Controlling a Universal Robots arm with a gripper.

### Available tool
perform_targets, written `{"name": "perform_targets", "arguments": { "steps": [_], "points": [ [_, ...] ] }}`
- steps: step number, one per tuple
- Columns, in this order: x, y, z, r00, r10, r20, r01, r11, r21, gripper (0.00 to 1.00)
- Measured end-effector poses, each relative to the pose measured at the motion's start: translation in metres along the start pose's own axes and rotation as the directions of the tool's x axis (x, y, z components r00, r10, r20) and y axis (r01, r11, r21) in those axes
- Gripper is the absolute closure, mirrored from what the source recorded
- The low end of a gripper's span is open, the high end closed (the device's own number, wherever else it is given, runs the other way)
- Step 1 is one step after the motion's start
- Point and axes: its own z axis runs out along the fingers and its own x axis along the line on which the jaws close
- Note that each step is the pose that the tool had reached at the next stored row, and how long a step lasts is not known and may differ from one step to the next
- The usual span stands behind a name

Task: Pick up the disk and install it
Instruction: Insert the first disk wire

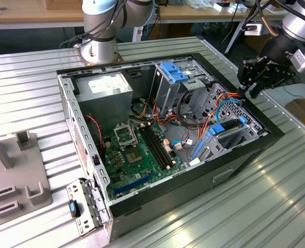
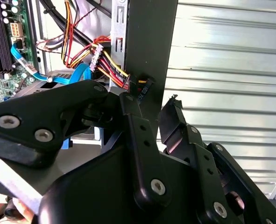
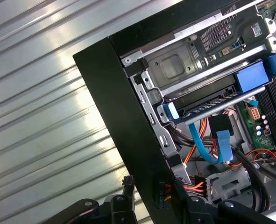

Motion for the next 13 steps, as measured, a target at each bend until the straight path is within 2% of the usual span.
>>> {"name": "perform_targets", "arguments": {
  "steps": [6, 7, 13],
  "points": [
    [0.0001, 0.0000, 0.0003, 1.0000, 0.000, 0.0001, 0.000, 1.0000, 0.0001, 0.56],
    [0.0001, 0.0000, 0.0003, 1.0000, 0.000, 0.0001, 0.000, 1.0000, 0.0001, 0.64],
    [0.0000, -0.0002, -0.0027, 1.0000, 0.000, 0.0002, 0.000, 1.0000, 0.0003, 0.64]
  ]
}}
